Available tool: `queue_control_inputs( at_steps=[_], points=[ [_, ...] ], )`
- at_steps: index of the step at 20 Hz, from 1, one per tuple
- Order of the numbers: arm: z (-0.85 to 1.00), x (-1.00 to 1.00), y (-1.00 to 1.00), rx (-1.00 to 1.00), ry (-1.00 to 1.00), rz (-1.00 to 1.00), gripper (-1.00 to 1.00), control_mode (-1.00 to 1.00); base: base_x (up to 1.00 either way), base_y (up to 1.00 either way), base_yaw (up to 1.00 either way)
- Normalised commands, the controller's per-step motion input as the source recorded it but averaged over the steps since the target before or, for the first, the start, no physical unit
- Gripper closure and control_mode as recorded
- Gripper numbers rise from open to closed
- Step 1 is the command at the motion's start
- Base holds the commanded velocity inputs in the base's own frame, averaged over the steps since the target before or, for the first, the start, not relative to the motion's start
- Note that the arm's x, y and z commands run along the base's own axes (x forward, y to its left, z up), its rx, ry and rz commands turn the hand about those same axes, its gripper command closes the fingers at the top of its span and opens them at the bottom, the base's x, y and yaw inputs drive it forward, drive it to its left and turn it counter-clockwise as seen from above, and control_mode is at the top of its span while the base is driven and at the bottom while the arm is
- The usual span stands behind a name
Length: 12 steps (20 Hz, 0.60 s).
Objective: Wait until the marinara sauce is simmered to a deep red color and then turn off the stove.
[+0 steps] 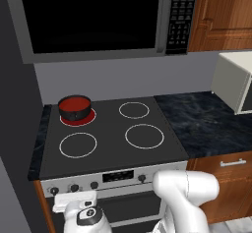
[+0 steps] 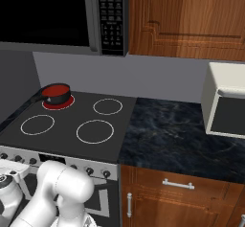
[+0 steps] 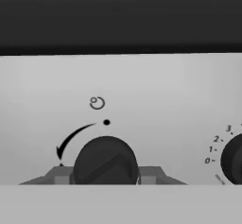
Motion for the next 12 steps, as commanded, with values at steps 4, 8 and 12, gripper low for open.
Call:
queue_control_inputs(
  at_steps=[4, 8, 12],
  points=[
    [-0.16, -0.05, -0.14, 0.29, 0.00, -0.10, 1.00, -1.00, 0.00, 0.00, 0.00],
    [-0.15, -0.03, -0.09, 0.28, 0.00, -0.11, 1.00, -1.00, 0.00, 0.00, 0.00],
    [-0.17, -0.01, -0.03, 0.28, 0.00, -0.13, 1.00, -1.00, 0.00, 0.00, 0.00]
  ],
)
